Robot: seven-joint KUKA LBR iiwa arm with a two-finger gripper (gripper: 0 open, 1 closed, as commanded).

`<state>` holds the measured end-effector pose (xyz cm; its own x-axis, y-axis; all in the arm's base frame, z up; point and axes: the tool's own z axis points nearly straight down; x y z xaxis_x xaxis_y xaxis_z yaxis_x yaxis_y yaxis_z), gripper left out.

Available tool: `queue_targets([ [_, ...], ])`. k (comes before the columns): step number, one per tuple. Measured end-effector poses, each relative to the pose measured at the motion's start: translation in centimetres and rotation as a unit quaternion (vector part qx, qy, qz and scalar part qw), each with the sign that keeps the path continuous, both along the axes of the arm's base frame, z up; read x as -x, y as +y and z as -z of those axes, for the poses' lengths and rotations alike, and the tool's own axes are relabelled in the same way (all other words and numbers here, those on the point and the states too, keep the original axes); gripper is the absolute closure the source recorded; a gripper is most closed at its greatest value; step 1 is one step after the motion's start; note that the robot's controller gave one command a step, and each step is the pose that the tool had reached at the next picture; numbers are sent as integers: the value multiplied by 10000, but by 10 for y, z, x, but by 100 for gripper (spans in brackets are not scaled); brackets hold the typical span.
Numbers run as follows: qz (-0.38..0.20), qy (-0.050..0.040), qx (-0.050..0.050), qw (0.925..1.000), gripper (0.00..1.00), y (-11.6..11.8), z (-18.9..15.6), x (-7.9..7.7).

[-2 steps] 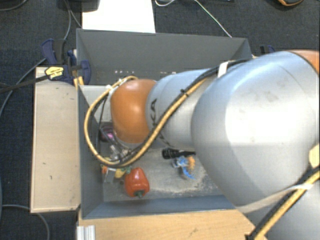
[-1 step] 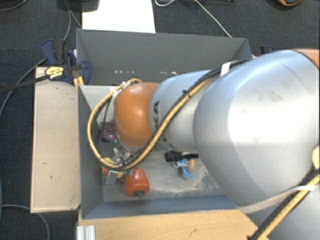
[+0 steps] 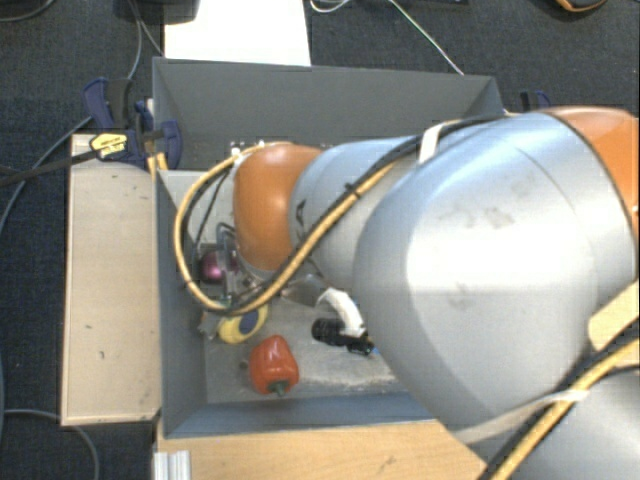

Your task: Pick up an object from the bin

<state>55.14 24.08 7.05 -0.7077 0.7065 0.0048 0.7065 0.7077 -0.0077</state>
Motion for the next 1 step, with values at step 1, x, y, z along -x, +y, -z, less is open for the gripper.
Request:
queue_targets([
  [1, -2721, -43, -26, 9622, 0, 6, 0, 24],
])
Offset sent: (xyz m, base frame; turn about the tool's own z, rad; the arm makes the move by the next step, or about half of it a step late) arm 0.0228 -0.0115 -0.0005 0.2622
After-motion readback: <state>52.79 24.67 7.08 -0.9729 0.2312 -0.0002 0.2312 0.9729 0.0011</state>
